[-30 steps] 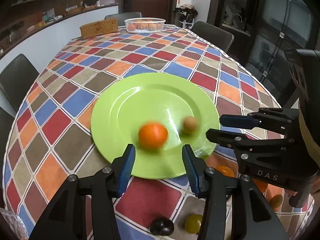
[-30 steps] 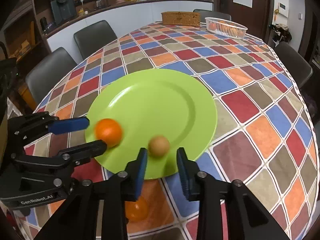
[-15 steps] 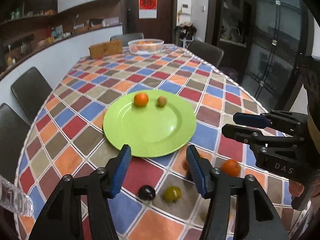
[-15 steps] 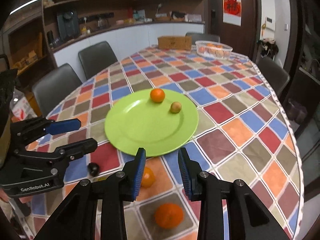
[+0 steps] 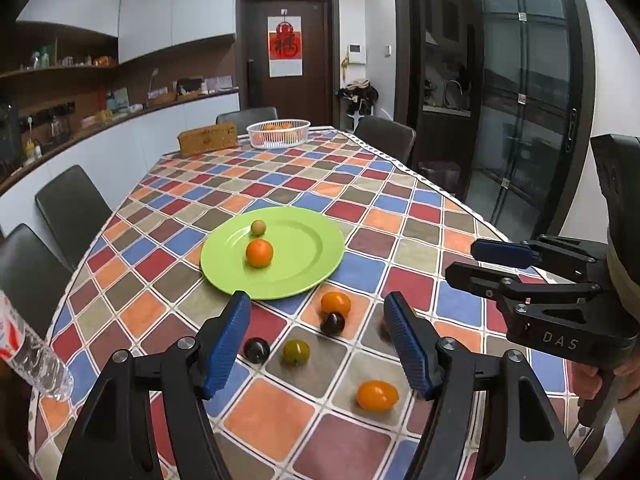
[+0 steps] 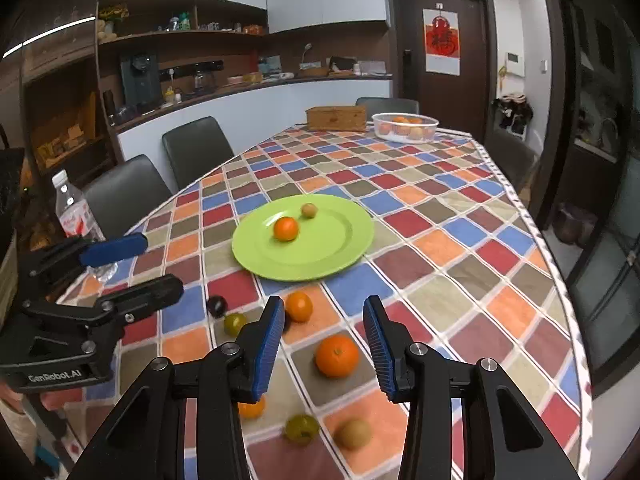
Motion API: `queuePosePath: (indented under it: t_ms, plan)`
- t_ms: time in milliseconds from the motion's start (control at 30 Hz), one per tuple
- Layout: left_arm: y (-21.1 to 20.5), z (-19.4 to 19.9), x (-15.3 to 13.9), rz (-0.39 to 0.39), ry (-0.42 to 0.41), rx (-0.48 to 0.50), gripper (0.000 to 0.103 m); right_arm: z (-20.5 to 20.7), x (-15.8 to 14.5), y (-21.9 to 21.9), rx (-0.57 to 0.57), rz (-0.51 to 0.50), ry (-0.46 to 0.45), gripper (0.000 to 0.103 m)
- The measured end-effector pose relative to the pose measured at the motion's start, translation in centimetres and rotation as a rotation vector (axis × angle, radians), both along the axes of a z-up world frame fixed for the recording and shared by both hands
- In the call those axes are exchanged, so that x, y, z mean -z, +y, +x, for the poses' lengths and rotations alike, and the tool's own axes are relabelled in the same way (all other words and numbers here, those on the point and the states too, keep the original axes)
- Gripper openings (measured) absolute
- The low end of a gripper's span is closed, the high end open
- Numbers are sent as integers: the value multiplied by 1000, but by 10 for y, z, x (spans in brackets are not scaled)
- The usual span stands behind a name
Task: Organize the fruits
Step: 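Withdraw both tools from the plate toward the remaining fruits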
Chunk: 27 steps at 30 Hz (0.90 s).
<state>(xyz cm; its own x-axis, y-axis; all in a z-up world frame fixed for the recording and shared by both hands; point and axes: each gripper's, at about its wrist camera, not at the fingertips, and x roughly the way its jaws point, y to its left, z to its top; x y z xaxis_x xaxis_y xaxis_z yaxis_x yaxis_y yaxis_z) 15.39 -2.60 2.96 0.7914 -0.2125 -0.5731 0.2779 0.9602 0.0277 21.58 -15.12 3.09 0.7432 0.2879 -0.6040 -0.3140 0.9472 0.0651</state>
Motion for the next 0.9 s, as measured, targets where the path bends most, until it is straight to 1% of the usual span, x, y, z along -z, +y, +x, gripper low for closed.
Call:
queuePosePath:
  t_ms: [233, 433, 633, 900]
  plan:
    - [-8, -24, 11, 14, -10, -8, 68, -28, 12, -13, 28, -10, 9, 42]
    - [-14, -33, 28, 7, 38, -3, 69, -40, 29, -25, 53, 0, 59, 42]
    - [-20, -36, 45, 14, 63, -1, 69, -44, 49, -32, 66, -4, 120, 42]
    - [-28, -33, 67, 48, 106, 18, 69, -48, 69, -36, 61, -36, 168, 42]
